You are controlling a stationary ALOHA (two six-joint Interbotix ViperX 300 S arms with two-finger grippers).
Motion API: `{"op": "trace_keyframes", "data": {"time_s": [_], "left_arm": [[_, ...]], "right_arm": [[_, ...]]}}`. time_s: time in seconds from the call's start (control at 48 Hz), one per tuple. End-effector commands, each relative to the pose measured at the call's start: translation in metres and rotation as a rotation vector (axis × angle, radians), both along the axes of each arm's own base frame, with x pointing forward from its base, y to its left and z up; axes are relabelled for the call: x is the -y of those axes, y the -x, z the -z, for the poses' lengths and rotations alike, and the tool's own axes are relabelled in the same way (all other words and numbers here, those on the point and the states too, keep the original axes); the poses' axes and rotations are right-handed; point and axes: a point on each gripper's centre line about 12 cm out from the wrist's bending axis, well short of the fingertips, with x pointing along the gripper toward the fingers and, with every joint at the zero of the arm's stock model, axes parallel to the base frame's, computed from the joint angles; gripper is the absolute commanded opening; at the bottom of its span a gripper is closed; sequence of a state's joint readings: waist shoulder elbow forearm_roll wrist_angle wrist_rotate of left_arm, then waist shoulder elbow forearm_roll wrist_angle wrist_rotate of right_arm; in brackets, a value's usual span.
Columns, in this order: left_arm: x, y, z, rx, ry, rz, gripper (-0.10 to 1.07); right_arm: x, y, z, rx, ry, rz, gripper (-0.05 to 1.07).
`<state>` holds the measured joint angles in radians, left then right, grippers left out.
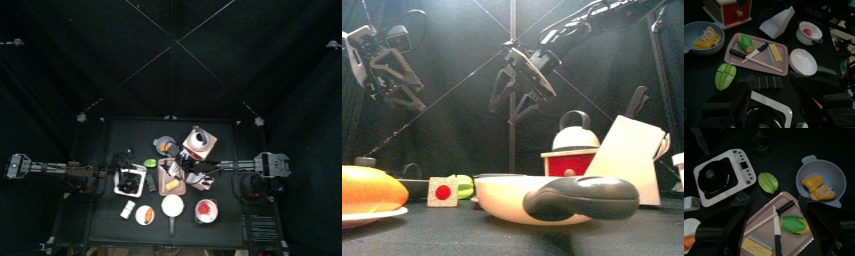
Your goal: Grab pan
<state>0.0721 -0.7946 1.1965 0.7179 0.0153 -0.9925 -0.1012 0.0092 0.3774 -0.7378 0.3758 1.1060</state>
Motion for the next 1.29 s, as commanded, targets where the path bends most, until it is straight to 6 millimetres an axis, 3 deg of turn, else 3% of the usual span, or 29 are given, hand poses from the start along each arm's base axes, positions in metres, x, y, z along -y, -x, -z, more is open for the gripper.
{"op": "trace_keyframes", "data": {"time_s": [0.0,0.396,0.625,0.812,1.104,1.271], "left_arm": [[0.001,-0.003,-0.006,0.022,0.003,0.01,0.93],[0.01,-0.014,-0.013,0.065,-0.05,0.103,0.93],[0.022,-0.025,-0.011,0.049,-0.092,0.184,0.93],[0.036,-0.049,-0.014,0.039,-0.117,0.262,0.93],[0.046,-0.105,0.002,-0.069,-0.156,0.306,0.92],[0.066,-0.132,0.022,-0.156,-0.16,0.345,0.92]], "right_arm": [[-0.007,0.008,-0.023,0.104,0.0,-0.062,1.03],[-0.023,0.053,-0.027,0.132,0.179,-0.254,1.03],[-0.07,0.076,-0.017,0.114,0.249,-0.437,1.03],[-0.099,0.093,-0.019,0.134,0.262,-0.527,1.03],[-0.105,0.133,-0.02,0.16,0.235,-0.532,1.03],[-0.107,0.157,-0.011,0.169,0.156,-0.516,1.03]]}}
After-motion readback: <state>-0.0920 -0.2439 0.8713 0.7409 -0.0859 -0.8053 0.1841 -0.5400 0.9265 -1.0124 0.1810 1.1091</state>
